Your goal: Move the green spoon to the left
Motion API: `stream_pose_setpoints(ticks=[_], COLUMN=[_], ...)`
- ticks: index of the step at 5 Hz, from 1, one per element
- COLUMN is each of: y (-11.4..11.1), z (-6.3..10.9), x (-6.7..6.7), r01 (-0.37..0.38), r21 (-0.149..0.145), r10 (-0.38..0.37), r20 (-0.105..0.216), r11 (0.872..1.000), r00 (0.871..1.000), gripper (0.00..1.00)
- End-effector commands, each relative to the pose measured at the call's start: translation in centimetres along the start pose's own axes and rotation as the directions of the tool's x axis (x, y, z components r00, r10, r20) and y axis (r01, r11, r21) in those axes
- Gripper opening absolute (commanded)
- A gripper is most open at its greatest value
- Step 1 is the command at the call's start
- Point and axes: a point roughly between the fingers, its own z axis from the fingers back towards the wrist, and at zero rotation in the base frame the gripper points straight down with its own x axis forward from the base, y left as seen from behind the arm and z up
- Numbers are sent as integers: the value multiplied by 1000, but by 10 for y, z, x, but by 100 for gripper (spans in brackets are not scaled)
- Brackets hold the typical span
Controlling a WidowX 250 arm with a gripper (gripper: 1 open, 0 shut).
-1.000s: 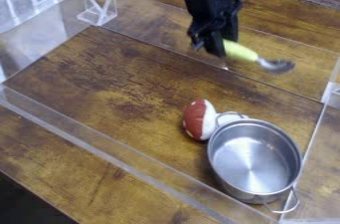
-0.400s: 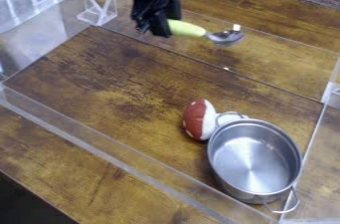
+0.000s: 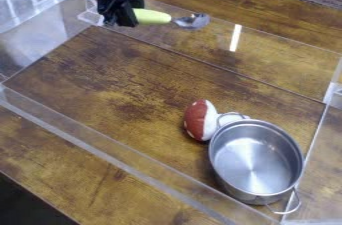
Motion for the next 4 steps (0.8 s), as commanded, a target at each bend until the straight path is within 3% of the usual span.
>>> stream_pose_setpoints(ticks=[1, 3, 4], y=[-16, -16, -10], z=[20, 3, -1], x=[17, 31, 51], r01=[-8, -13, -35], r21=[-101, -106, -113], r10=[10, 18, 43], r20=[18, 43, 64], r11=[995, 994, 993], r00=[1000, 999, 997], gripper=[0, 0, 0])
